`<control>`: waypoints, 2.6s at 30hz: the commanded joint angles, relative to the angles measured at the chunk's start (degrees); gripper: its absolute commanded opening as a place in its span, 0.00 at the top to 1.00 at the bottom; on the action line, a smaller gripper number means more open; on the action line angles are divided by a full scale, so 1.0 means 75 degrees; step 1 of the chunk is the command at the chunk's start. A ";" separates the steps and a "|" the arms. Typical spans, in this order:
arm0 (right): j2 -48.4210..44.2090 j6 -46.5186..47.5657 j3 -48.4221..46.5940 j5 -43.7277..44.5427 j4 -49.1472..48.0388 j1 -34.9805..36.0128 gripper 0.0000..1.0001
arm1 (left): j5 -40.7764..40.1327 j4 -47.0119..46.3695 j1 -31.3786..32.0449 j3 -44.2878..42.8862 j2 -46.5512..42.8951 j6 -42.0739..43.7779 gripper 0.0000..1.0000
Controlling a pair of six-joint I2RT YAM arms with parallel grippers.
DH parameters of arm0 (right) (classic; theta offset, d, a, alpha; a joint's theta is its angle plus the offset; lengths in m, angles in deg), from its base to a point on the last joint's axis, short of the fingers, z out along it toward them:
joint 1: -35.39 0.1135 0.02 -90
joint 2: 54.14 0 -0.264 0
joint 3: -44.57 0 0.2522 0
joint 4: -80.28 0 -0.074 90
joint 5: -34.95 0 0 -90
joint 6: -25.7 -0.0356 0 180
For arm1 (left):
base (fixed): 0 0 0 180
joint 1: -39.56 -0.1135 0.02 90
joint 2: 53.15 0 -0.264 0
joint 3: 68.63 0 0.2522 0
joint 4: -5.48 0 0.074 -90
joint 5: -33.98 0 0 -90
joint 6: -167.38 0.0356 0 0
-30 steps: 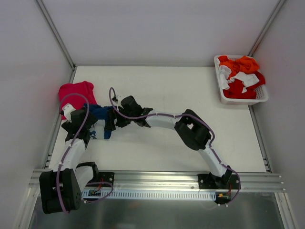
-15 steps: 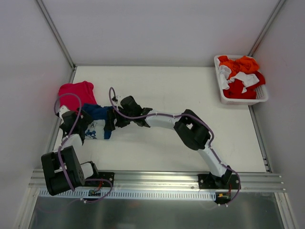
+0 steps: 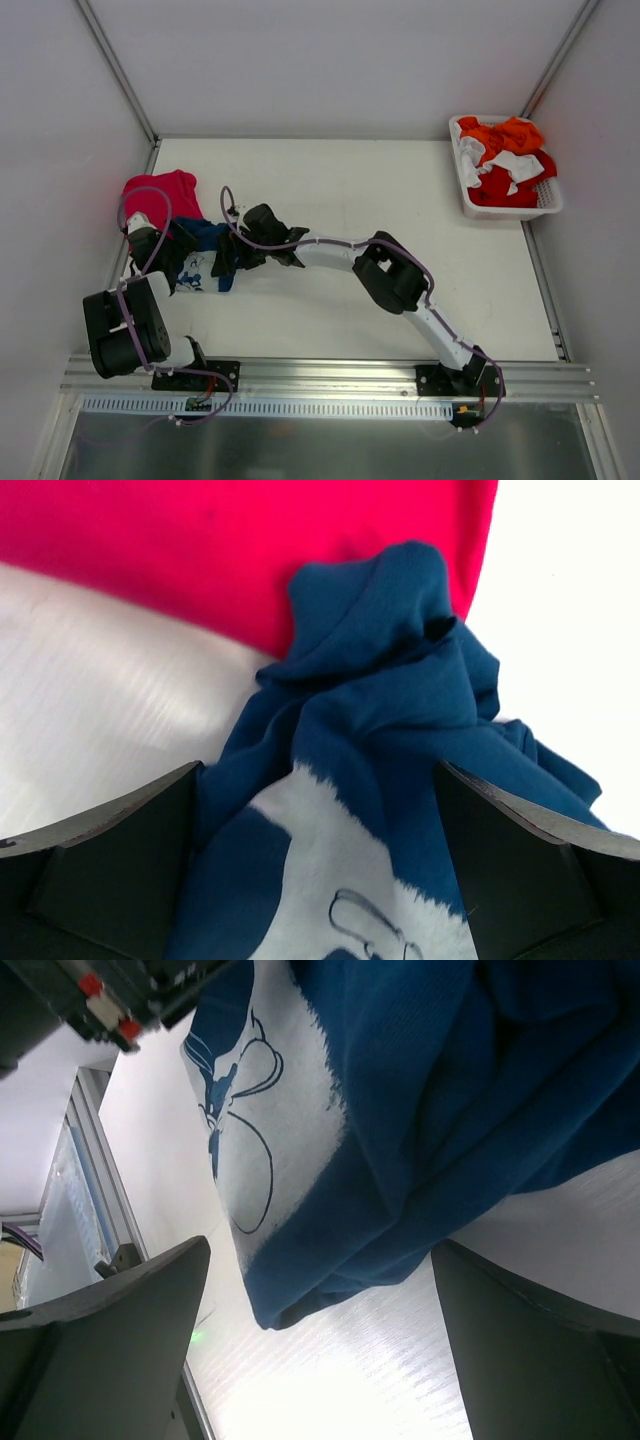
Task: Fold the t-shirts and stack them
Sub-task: Put the neatly folded tshirt into the corner of the board with both arms
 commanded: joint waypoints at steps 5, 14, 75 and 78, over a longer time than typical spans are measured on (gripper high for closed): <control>-0.0393 0.0139 -0.0262 0.0058 0.0440 0.0119 0.02 | 0.0539 -0.0312 -0.0096 -0.0202 -0.0028 0.0173 0.01; -0.1191 0.0878 0.0219 0.0856 0.1227 0.0236 0.01 | 0.1207 -0.0265 -0.0108 -0.0424 0.0205 0.0173 0.01; 0.0732 0.0256 -0.1598 0.0996 0.1473 0.0189 0.02 | 0.2016 0.0016 -0.0096 -0.0834 0.0557 0.0384 0.47; 0.0638 0.0245 -0.1400 0.1300 0.1555 0.0178 0.16 | 0.2016 0.0051 -0.0096 -0.0846 0.0569 0.0396 0.52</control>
